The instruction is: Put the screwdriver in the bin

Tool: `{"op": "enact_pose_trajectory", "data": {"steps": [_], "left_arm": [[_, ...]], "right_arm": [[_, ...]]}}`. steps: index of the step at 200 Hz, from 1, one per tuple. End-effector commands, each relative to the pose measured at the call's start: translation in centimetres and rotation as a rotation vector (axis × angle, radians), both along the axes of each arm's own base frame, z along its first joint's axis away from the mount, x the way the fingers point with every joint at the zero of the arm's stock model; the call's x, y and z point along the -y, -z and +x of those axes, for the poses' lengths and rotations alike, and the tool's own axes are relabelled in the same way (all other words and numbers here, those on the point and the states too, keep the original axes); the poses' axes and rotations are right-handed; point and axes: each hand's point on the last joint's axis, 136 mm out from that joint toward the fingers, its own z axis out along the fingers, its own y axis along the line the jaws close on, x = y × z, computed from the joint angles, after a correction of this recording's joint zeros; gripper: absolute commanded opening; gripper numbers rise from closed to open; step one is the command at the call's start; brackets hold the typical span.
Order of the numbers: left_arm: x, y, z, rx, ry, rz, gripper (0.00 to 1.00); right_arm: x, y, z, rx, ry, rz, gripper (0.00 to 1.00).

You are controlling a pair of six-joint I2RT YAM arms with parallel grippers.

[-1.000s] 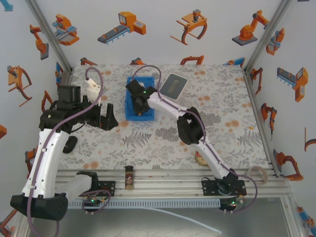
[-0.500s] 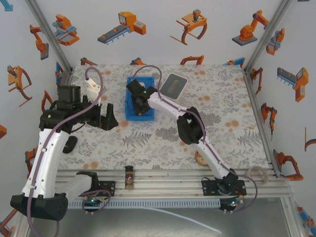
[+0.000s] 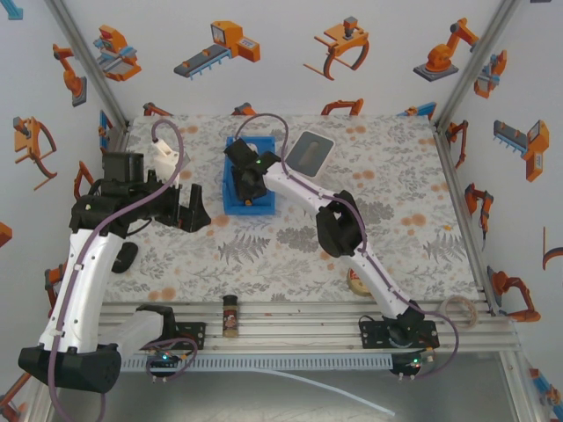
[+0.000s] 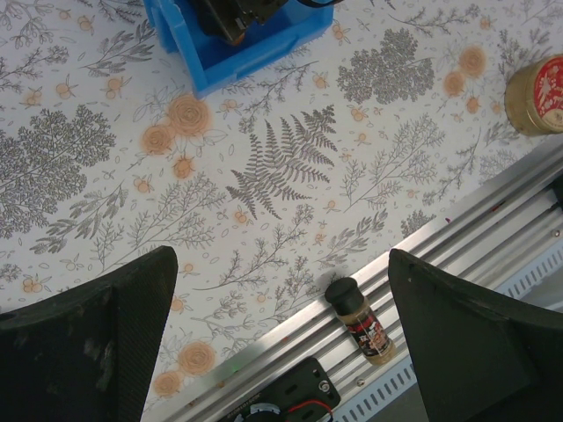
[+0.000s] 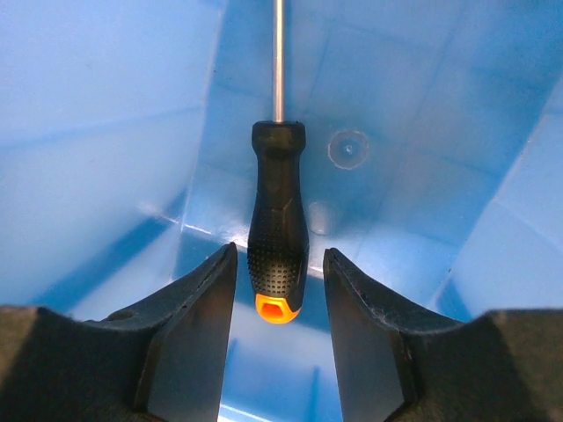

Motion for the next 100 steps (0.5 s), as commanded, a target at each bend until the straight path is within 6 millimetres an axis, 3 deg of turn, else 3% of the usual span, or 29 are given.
{"op": "enact_pose_trajectory", "data": {"steps": [1, 100], "left_arm": [[0.2, -0.9, -0.4, 0.031, 0.013, -0.009, 0.97], [-0.9, -0.7, 0.6, 0.067, -0.022, 0.059, 0.97]], "right_arm": [[0.7, -2.5, 0.8, 0.050, 0.002, -0.019, 0.45], [2.5, -11.8, -0.2, 0.159, 0.009, 0.010, 0.47]]}}
